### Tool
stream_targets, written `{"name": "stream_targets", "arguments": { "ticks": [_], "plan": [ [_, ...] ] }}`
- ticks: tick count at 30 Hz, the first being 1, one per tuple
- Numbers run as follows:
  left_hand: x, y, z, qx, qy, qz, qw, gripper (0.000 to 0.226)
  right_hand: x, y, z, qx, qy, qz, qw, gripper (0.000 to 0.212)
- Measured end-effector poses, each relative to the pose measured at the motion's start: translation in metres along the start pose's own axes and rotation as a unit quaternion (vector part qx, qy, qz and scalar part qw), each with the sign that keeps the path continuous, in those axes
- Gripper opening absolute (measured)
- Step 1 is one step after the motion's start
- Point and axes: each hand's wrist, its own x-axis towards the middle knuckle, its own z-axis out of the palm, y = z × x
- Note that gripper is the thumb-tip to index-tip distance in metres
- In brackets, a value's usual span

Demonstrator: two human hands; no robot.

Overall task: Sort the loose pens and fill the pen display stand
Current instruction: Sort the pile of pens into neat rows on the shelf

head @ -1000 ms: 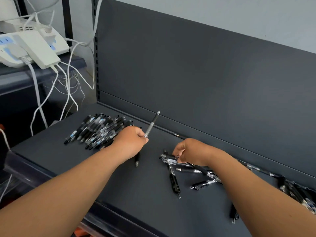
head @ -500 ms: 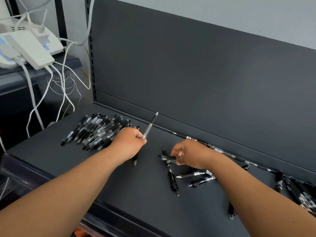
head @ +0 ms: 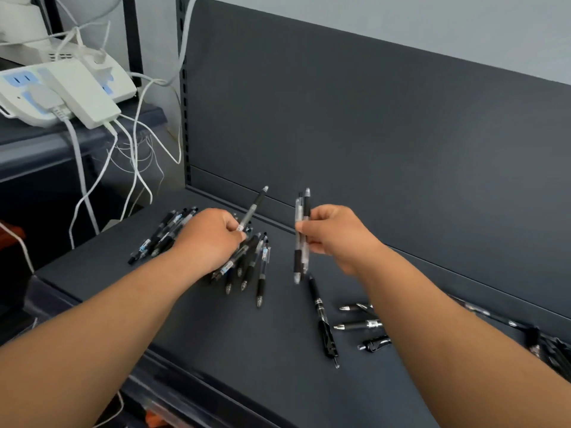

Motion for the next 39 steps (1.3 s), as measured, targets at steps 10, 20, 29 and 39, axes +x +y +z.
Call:
{"name": "stream_targets", "arguments": {
  "ticks": [10, 20, 29, 39],
  "plan": [
    [0.007, -0.042, -0.033, 0.156, 0.05, -0.023, 0.986, 0.012, 0.043, 0.008, 0.078, 0.079, -0.035, 0.17, 0.982, 0.016],
    [0.009, -0.054, -0.024, 0.238, 0.04, -0.006, 0.97, 0.034, 0.05, 0.013, 0.081, -0.309, -0.001, 0.068, 0.949, 0.046],
    [0.005, -0.041, -0.008, 0.25, 0.043, 0.038, 0.966, 0.043, 0.037, 0.026, 0.063, -0.132, 0.012, 0.05, 0.99, 0.025],
    [-0.016, 0.021, 0.035, 0.29, 0.074, 0.237, 0.924, 0.046, -0.026, 0.046, -0.024, -0.538, 0.074, -0.13, 0.83, 0.045]
  ]
}}
